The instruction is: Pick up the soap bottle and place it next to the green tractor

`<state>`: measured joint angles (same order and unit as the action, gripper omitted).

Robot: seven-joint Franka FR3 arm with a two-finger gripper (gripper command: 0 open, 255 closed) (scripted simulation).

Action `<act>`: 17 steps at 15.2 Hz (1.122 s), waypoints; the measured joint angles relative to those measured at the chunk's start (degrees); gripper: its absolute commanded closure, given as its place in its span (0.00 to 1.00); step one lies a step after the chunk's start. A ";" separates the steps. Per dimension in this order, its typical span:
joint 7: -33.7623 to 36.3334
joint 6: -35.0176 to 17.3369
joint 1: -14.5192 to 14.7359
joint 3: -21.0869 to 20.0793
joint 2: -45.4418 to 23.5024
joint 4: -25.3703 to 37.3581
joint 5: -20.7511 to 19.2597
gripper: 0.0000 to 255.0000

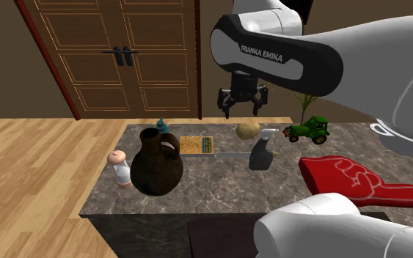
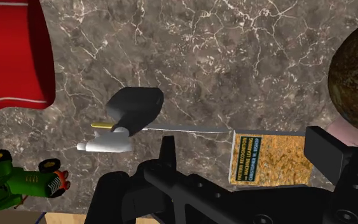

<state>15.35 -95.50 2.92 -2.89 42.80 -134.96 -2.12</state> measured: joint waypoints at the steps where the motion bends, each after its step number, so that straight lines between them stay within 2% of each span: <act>1: 1.60 -1.97 0.35 -1.28 -1.25 -0.52 0.71 0.00; 10: 12.71 -16.43 1.65 -9.70 -12.60 -1.11 3.12 0.00; 17: 22.82 -26.31 1.32 -16.56 -25.34 3.34 0.75 0.00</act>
<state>38.17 -121.81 4.24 -19.45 17.46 -131.62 -1.37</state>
